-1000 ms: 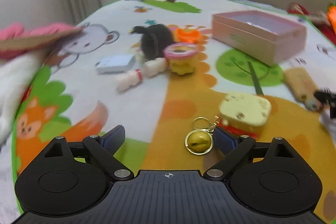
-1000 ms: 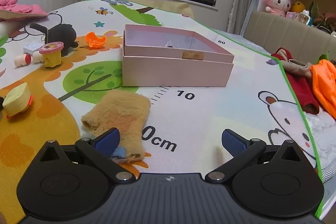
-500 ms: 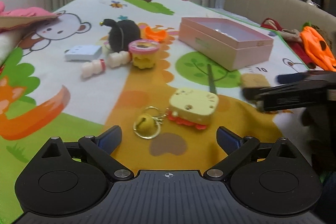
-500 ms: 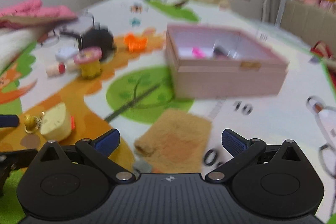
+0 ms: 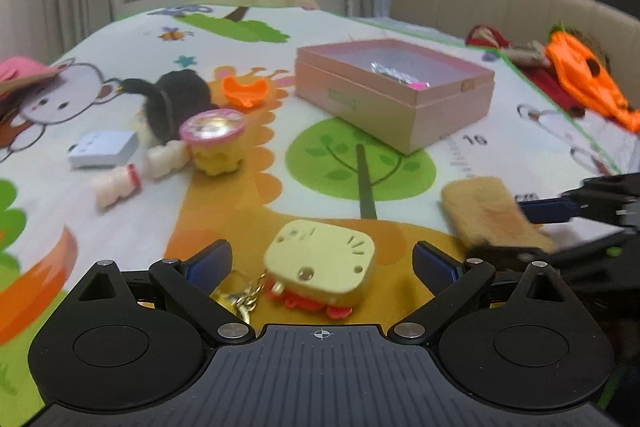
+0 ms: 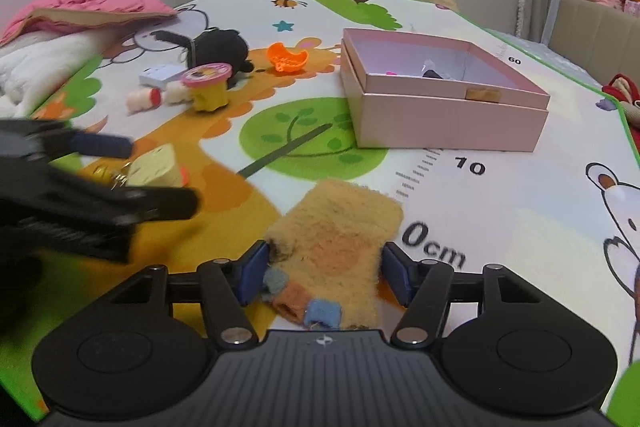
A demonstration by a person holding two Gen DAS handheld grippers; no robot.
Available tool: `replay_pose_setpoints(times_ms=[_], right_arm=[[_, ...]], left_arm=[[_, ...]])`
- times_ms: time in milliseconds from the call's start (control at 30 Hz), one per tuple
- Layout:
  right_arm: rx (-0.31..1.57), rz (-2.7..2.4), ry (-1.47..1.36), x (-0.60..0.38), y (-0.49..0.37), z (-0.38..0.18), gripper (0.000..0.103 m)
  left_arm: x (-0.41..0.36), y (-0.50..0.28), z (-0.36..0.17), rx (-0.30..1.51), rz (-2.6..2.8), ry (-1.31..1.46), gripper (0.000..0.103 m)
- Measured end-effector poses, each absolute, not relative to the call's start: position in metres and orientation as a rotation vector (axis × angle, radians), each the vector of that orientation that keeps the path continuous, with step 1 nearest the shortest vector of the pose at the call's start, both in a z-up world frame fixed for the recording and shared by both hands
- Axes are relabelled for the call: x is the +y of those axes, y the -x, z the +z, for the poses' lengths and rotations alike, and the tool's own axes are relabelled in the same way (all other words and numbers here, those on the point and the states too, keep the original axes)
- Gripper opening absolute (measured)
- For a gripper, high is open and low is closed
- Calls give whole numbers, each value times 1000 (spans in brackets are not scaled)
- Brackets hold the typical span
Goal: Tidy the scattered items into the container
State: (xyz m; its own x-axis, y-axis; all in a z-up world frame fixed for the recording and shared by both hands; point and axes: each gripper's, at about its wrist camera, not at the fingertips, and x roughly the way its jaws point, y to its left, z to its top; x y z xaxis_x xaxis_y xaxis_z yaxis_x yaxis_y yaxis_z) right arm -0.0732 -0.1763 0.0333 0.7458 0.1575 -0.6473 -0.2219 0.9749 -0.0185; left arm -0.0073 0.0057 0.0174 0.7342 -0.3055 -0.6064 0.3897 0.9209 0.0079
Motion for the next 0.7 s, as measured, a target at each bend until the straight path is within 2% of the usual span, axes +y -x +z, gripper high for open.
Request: replay_pose_setpoints(times_ms=[167, 233, 267, 333, 400, 567, 700], right_arm=[[693, 201, 92, -176, 80, 32, 62], [688, 195, 99, -174, 81, 32, 62], [686, 193, 100, -174, 81, 32, 62], [687, 193, 91, -175, 81, 32, 61], [692, 198, 70, -178, 81, 34, 59], [695, 204, 48, -184, 83, 40, 50], [672, 216, 25, -190, 86, 49, 35]], left_arm=[[1, -1, 10, 667, -384, -150, 99], [1, 0, 11, 666, -382, -155, 90], [1, 0, 11, 667, -383, -155, 79], [0, 1, 13, 666, -382, -153, 75], [-1, 2, 14, 666, -377, -157, 65], [-3, 7, 19, 667, -384, -157, 65], [-8, 17, 27, 658, -411, -156, 65]])
